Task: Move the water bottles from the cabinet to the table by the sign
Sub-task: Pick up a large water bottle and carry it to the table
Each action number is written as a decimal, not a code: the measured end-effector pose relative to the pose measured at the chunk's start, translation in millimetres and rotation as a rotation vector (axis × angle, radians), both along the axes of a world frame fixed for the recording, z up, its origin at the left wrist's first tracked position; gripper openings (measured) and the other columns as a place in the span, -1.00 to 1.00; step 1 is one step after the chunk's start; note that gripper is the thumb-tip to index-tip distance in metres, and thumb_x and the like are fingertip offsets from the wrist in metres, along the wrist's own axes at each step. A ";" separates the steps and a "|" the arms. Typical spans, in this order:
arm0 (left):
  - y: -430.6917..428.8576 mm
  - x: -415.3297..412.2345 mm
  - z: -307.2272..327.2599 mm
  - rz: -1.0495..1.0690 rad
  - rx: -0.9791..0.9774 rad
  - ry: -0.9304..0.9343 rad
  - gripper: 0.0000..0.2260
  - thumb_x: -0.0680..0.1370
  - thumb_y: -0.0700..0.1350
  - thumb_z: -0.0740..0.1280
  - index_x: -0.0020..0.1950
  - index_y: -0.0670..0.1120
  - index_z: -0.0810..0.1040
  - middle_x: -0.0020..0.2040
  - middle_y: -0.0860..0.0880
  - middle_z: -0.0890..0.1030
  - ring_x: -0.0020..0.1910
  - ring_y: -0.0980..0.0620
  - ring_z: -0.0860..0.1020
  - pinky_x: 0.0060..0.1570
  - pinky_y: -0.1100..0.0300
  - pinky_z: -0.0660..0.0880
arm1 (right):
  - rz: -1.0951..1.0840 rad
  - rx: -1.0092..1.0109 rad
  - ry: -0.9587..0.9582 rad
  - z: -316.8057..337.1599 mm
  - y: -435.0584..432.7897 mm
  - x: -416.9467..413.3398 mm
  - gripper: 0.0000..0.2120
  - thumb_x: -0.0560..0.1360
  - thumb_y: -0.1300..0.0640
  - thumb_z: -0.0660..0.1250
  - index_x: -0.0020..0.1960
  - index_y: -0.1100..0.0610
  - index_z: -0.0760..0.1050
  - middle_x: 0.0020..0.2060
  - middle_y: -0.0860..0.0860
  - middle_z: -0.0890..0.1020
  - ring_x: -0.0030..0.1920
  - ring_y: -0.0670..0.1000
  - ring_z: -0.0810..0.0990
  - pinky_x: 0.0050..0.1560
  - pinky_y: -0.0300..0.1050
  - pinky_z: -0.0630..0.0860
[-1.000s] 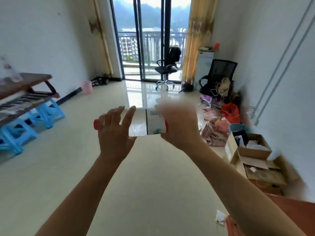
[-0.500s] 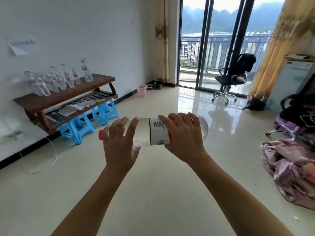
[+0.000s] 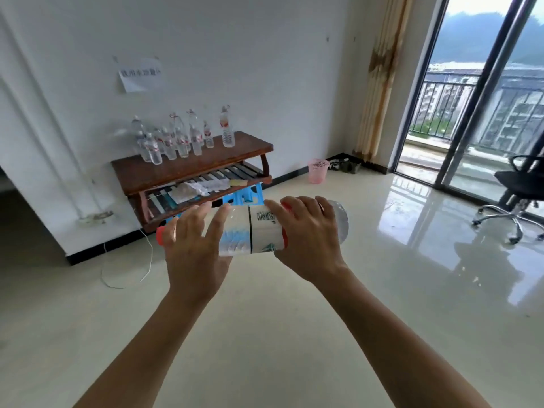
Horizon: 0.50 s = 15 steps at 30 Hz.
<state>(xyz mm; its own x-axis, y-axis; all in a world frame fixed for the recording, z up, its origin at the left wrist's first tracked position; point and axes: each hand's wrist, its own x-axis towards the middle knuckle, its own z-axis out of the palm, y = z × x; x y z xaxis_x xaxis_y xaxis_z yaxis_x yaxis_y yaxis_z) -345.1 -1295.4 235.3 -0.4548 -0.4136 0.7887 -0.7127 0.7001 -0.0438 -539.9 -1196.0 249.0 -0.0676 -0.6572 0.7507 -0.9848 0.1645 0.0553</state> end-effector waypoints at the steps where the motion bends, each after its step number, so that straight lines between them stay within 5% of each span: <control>1: -28.7 -7.5 -0.2 0.011 -0.009 0.008 -0.12 0.18 -0.11 0.70 0.44 -0.06 0.40 0.32 -0.24 0.50 0.32 -0.26 0.42 0.21 -0.24 0.39 | 0.028 0.018 -0.006 0.1 -34.4 -8.9 -0.23 0.22 -0.11 0.65 0.37 0.00 0.50 0.17 0.06 0.61 0.16 0.16 0.56 0.27 0.23 0.43; 15: -381.3 -117.0 -6.9 0.008 0.072 0.022 -0.18 0.23 0.03 0.67 0.44 -0.06 0.47 0.33 -0.17 0.53 0.30 -0.22 0.51 0.23 -0.17 0.36 | 0.076 0.071 -0.037 3.1 -387.1 -124.5 -0.24 0.23 -0.12 0.65 0.37 -0.02 0.51 0.21 -0.01 0.62 0.22 0.12 0.54 0.32 0.16 0.35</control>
<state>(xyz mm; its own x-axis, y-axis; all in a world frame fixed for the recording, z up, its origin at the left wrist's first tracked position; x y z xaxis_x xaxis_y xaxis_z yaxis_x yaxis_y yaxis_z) -462.1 -1676.7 228.4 -0.4342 -0.4732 0.7665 -0.7185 0.6952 0.0221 -664.4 -1583.1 252.0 -0.0426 -0.7133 0.6996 -0.9959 0.0861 0.0271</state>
